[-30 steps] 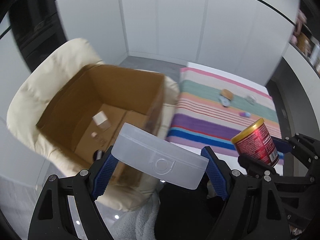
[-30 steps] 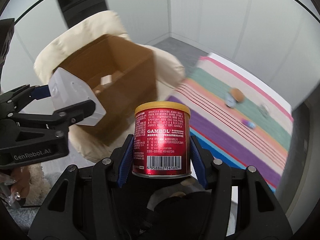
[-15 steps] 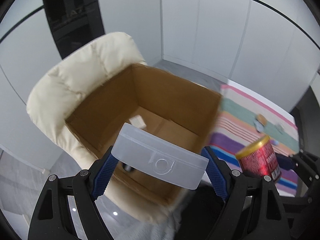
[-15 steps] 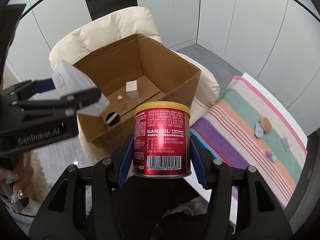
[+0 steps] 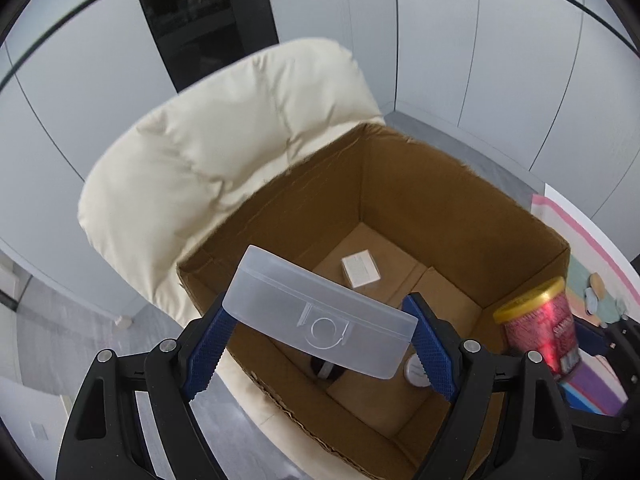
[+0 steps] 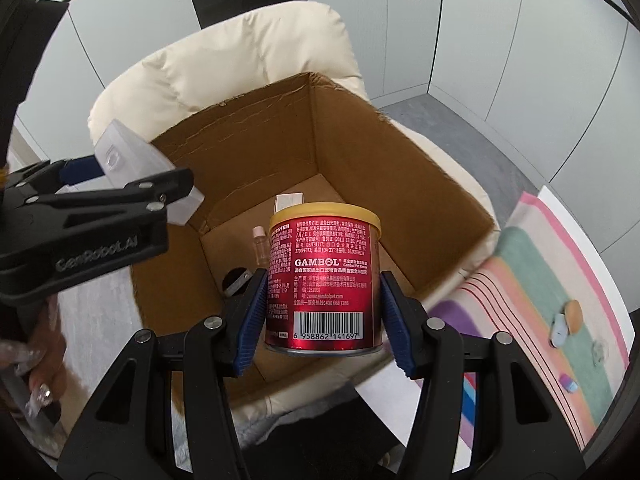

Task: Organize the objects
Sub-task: 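Open both tools to drop the case and can into the box, then withdraw both tools from the box back toward the striped cloth, then grasp the white lens case with the left tool while the right tool grasps the pink-blue tube, then lift the lens case and pink-blue tube and carry them over the cardboard box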

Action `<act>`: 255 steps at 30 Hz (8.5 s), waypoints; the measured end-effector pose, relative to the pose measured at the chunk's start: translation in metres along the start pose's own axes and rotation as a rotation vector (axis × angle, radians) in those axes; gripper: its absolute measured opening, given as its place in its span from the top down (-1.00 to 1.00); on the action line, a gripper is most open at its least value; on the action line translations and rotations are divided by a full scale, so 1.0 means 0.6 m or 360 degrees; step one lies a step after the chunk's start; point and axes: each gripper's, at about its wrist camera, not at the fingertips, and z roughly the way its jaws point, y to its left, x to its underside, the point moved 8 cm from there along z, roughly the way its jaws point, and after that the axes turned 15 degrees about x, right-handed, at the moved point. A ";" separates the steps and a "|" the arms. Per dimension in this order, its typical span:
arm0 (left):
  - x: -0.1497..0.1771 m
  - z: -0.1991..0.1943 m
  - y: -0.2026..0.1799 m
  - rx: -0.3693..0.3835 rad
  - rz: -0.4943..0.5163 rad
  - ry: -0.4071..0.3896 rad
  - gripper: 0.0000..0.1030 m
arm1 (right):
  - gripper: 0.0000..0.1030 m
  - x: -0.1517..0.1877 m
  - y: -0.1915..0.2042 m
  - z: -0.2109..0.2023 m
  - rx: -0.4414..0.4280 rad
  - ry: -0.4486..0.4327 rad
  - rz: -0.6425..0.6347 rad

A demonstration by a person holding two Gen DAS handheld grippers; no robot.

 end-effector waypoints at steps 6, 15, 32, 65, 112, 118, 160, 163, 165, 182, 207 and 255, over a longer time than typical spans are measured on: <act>-0.005 -0.006 0.012 -0.0026 0.0029 -0.0010 -0.65 | -0.10 -0.008 0.027 0.027 -0.0014 0.0013 -0.0018; 0.006 -0.007 0.034 0.0031 -0.0048 0.0056 -0.73 | -0.80 -0.017 0.018 0.015 0.0182 -0.0023 -0.0035; 0.023 -0.018 -0.015 0.0155 0.0046 0.0068 -0.73 | -0.80 0.015 -0.040 -0.015 0.0194 0.0019 0.0092; 0.156 -0.120 -0.194 0.0317 0.0332 0.0037 -0.73 | -0.80 0.240 -0.204 -0.132 0.0374 0.0133 0.0423; 0.129 0.263 -0.724 0.0727 0.0844 0.0376 -0.74 | -0.80 0.466 -0.646 0.051 0.0762 0.0238 0.1224; 0.141 0.353 -0.767 0.0668 0.0981 0.0476 -0.74 | -0.80 0.452 -0.668 0.149 0.0774 0.0253 0.1220; 0.140 0.386 -0.834 0.0859 0.1074 0.0350 -0.14 | -0.17 0.444 -0.682 0.185 0.0826 0.0141 0.1126; 0.118 0.352 -0.824 0.0843 0.1060 0.0317 -0.14 | -0.17 0.431 -0.684 0.153 0.0829 0.0117 0.1122; 0.099 0.317 -0.820 0.0826 0.1067 0.0271 -0.14 | -0.17 0.422 -0.685 0.129 0.0844 0.0106 0.1114; -0.016 0.015 -0.794 0.0845 0.0936 -0.0009 -0.14 | -0.17 0.294 -0.712 -0.138 0.0903 -0.0072 0.1140; 0.067 -0.143 -0.687 0.0803 0.0886 -0.0021 -0.14 | -0.17 0.365 -0.640 -0.275 0.0821 -0.0062 0.1110; 0.123 -0.123 -0.325 0.0487 0.0436 0.0059 -0.14 | -0.17 0.287 -0.326 -0.208 0.0462 -0.0002 0.0570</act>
